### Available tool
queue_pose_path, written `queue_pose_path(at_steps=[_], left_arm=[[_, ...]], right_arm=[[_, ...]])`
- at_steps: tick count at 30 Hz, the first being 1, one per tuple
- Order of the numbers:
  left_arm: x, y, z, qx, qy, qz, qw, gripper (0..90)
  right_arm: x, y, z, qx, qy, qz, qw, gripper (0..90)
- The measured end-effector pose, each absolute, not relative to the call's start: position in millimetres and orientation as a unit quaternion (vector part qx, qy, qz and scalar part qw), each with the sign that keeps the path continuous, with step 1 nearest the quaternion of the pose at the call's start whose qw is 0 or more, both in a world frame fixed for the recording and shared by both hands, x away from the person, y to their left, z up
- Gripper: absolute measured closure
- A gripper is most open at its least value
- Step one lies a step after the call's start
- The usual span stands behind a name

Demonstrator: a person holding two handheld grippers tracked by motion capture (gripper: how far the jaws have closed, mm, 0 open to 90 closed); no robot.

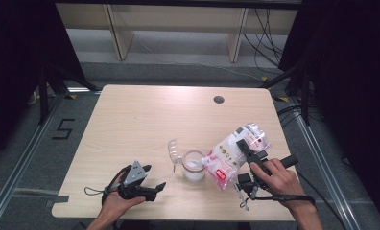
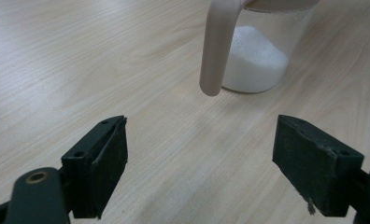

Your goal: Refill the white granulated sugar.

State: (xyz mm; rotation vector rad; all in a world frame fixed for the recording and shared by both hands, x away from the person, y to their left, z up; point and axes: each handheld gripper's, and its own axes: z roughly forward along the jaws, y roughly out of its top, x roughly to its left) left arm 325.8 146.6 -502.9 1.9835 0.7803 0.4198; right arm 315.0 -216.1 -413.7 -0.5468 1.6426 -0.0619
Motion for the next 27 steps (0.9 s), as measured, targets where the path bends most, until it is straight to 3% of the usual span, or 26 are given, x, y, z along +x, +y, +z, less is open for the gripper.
queue_pose_path(at_steps=[27], left_arm=[[325.8, 146.7, -502.8, 0.808, 0.318, 0.171, 0.466, 17.7]], right_arm=[[315.3, -215.6, -413.5, -0.245, 0.720, -0.026, 0.648, 64.1]])
